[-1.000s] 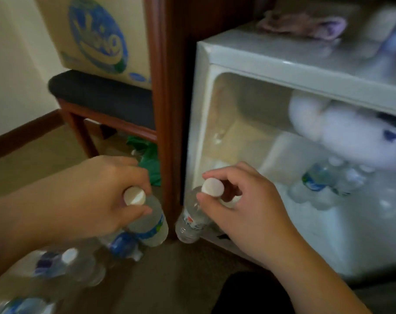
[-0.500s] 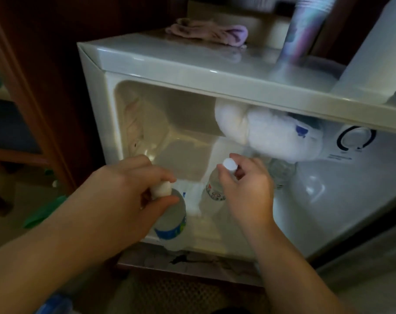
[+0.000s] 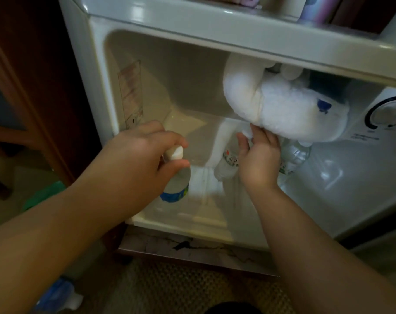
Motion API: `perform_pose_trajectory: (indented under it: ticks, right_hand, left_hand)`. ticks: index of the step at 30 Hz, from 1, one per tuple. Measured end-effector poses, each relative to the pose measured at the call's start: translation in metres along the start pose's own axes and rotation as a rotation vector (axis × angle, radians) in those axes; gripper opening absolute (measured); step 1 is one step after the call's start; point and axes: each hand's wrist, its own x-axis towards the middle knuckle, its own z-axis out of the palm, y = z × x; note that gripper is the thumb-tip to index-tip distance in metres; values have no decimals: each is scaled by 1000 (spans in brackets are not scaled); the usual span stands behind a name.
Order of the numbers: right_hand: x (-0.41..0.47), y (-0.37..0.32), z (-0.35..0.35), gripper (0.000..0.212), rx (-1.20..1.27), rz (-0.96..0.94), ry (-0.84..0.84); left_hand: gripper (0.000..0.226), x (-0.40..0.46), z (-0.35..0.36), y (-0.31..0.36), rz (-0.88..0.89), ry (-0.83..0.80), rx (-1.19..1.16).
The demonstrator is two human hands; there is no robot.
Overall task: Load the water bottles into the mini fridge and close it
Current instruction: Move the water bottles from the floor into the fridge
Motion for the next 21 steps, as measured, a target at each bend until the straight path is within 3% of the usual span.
perform_pose_trajectory:
  ticks: [4,12,15,21]
  right_hand:
    - [3,-1,8,36,11,-21,6]
    - [-20,-2,24,73,289,327,-91]
    - [-43,2,39,67,359,403,-102]
    - [-63,16,63,55,265,555,-205]
  left_hand:
    - [34,0,7,1,-19,-6,-11]
    - [38,7,10,3,-5,8,-41]
    - [38,10,12,5,-3,27,-26]
    - [32,13,15,9,-6,75,-9]
